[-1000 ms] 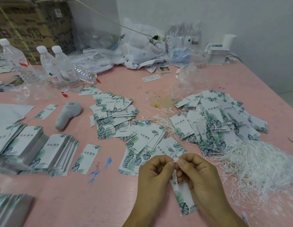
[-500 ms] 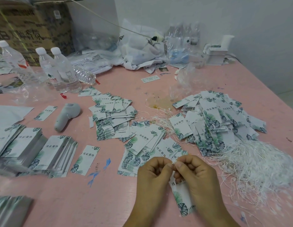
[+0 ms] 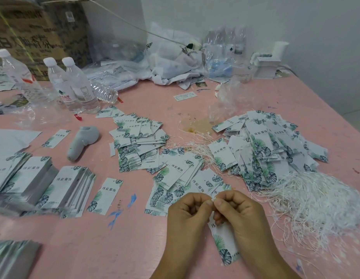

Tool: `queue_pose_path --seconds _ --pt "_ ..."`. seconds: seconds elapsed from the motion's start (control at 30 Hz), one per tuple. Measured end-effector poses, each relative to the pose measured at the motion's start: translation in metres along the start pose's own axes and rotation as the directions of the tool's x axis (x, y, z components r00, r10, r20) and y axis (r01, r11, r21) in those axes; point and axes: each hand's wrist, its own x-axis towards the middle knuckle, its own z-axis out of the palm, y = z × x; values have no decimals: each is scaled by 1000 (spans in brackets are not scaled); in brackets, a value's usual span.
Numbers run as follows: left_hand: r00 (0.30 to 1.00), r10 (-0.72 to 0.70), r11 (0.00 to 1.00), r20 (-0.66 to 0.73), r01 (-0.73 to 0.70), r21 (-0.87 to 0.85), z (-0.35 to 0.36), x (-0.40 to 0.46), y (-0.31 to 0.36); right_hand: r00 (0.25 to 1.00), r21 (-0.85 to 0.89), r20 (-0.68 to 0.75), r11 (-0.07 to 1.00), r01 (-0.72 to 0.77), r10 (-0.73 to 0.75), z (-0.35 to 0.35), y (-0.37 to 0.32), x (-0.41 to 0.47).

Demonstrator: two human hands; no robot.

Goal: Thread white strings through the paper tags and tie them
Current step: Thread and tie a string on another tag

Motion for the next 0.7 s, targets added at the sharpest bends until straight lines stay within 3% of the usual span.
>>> queue_pose_path --seconds 0.27,0.43,0.57,0.63,0.7 --pt "981 15 996 194 3 -92 -2 0 9 981 146 161 980 -135 111 -15 -6 10" --pt "983 19 988 182 9 -153 -3 2 5 976 116 181 983 -142 119 -20 -8 10" --pt "990 -11 980 139 38 -194 -3 5 -4 989 -8 140 999 -54 55 -17 -10 7" --pt "994 -46 976 104 66 -207 -5 9 -9 996 -189 60 979 78 -67 -15 -10 5" --pt "993 -52 966 105 76 -245 -8 11 -12 970 -422 92 873 244 -226 -15 -10 3"
